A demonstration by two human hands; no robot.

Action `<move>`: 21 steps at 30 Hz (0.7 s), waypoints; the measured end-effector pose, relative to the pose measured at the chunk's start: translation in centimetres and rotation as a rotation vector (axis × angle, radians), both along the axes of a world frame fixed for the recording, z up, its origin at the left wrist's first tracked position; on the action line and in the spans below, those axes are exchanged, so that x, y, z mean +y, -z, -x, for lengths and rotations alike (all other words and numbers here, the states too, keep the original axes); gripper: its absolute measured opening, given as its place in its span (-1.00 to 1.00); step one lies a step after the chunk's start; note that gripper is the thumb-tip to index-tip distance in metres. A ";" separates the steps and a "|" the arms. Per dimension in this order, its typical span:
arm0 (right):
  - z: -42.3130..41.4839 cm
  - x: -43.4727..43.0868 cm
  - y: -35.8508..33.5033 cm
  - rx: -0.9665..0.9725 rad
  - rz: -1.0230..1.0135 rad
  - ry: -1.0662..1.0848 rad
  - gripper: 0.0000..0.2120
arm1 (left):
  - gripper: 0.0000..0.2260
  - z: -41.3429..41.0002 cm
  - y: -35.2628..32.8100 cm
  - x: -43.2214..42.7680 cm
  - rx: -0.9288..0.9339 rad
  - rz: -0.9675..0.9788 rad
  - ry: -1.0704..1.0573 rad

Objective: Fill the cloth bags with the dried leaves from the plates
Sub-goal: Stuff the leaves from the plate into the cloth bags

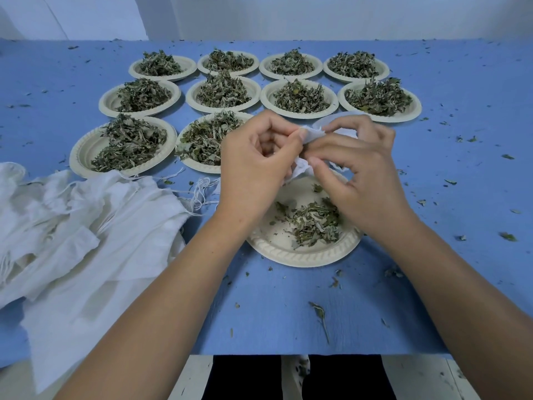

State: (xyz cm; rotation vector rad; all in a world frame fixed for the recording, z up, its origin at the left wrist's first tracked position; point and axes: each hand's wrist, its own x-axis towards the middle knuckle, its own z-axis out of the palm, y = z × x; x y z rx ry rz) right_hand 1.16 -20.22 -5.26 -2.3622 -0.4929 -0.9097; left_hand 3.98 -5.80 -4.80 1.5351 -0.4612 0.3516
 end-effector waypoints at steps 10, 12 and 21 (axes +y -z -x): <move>0.2 0.7 0.3 0.180 0.167 -0.113 -0.65 | -0.84 0.2 0.0 -0.1 -0.040 -0.049 0.035; 0.3 0.4 0.0 0.170 0.062 -0.127 -0.63 | -0.83 0.1 0.0 0.0 -0.031 -0.024 -0.014; -0.3 -0.9 0.2 0.410 -0.081 0.044 -0.68 | -0.85 -0.5 -0.2 0.5 0.018 0.120 -0.157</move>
